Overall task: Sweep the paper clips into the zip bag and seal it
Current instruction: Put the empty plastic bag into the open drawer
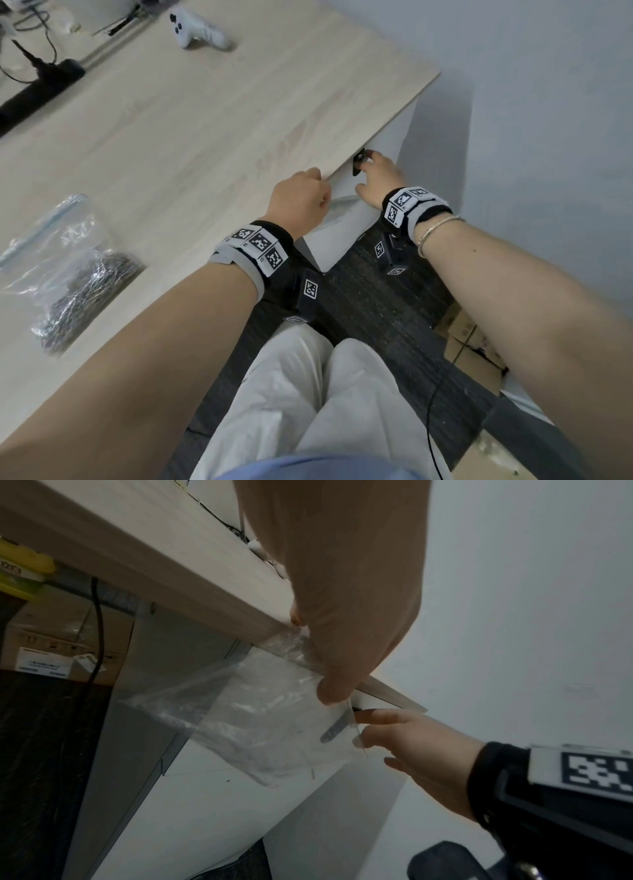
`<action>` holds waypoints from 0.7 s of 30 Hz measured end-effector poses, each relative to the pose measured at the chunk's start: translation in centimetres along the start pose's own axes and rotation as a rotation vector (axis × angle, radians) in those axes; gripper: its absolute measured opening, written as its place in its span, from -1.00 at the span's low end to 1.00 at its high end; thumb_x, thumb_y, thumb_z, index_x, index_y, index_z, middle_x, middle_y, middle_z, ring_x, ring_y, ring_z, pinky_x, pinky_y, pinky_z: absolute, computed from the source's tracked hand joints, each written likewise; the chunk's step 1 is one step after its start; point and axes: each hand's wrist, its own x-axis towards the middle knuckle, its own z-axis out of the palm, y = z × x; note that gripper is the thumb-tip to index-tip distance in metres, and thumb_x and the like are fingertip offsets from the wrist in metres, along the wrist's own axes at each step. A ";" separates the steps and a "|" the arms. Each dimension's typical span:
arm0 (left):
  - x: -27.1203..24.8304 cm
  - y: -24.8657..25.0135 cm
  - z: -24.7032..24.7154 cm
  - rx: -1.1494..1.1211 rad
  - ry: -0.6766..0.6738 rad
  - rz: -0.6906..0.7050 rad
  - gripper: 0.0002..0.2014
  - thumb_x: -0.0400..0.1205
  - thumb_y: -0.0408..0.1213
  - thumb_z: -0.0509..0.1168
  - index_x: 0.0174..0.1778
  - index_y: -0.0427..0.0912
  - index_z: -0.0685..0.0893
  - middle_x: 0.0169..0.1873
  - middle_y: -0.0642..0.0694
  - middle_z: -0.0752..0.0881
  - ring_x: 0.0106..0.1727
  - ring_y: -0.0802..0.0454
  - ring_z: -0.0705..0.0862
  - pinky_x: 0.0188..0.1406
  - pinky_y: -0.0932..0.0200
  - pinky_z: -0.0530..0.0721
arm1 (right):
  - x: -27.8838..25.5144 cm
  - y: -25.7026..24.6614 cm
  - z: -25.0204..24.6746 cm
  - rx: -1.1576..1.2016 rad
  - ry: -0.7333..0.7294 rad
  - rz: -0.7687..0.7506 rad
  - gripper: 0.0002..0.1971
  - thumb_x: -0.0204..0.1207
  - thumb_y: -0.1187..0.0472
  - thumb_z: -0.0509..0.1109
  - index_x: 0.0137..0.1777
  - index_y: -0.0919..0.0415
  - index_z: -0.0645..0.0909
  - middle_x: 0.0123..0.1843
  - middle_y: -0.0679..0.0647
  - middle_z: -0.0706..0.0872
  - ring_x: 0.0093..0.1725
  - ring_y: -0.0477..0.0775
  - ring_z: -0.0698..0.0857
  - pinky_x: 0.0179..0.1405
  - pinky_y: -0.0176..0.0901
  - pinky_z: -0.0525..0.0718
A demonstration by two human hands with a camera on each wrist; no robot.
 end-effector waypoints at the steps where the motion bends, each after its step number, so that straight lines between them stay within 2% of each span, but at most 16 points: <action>1: 0.0 0.0 0.1 0.004 0.007 0.003 -0.82 0.58 -0.35 0.18 -0.09 -0.23 0.71 -0.10 -0.17 0.60 -0.08 -0.17 0.60 -0.34 0.09 0.39 | 0.2 0.0 0.2 -0.006 -0.011 0.007 -0.54 0.49 0.20 0.29 0.41 0.16 0.48 0.61 0.15 0.22 0.54 0.23 0.26 0.49 0.13 0.32; 6: -0.3 0.0 0.3 -0.005 0.012 0.000 -0.84 0.57 -0.32 0.21 -0.09 -0.20 0.71 -0.10 -0.15 0.59 -0.06 -0.14 0.58 -0.34 0.09 0.37 | 0.4 0.4 0.1 -0.105 0.007 0.014 -0.55 0.48 0.17 0.26 0.40 0.09 0.50 0.56 0.07 0.30 0.47 0.21 0.32 0.39 0.12 0.36; 9: -0.7 -0.4 0.2 -0.030 -0.001 0.044 -0.86 0.56 -0.26 0.27 -0.11 -0.14 0.74 -0.11 -0.12 0.59 -0.04 -0.11 0.56 -0.33 0.10 0.38 | 0.3 0.3 0.1 -0.111 0.014 0.029 -0.52 0.50 0.17 0.24 0.45 0.18 0.43 0.56 0.05 0.32 0.44 0.21 0.34 0.33 0.13 0.40; 11: -1.0 -0.5 0.1 -0.039 -0.013 0.073 -0.87 0.55 -0.24 0.29 -0.12 -0.12 0.75 -0.11 -0.10 0.59 -0.03 -0.09 0.56 -0.32 0.11 0.37 | 0.4 0.6 -0.5 -0.099 -0.001 0.025 -0.49 0.50 0.15 0.25 0.46 0.24 0.40 0.55 0.07 0.34 0.42 0.23 0.36 0.32 0.14 0.43; 15: -1.1 -0.4 -0.1 -0.057 -0.015 0.063 -0.87 0.55 -0.23 0.30 -0.13 -0.10 0.76 -0.10 -0.09 0.62 -0.01 -0.06 0.55 -0.31 0.14 0.37 | 0.6 0.9 -1.4 -0.127 -0.079 -0.031 -0.51 0.47 0.23 0.27 0.42 0.21 0.42 0.50 0.16 0.39 0.42 0.25 0.37 0.35 0.15 0.41; 18: -1.0 -0.3 -0.3 -0.052 -0.044 0.054 -0.86 0.58 -0.21 0.27 -0.12 -0.08 0.74 -0.14 -0.03 0.66 -0.03 -0.03 0.53 -0.31 0.15 0.37 | 0.7 -0.1 -1.2 -0.017 0.033 0.016 -0.64 0.49 0.30 0.25 0.29 0.26 0.42 0.34 0.23 0.52 0.31 0.30 0.49 0.21 0.14 0.47; 21: -0.4 -0.3 -0.5 -0.052 -0.068 0.030 -0.84 0.58 -0.28 0.23 -0.13 -0.11 0.73 -0.15 -0.03 0.69 -0.04 -0.02 0.56 -0.29 0.16 0.39 | 0.9 -1.0 -0.9 0.030 0.139 0.090 -0.74 0.56 0.29 0.22 0.23 0.26 0.49 0.26 0.22 0.60 0.28 0.30 0.54 0.17 0.11 0.48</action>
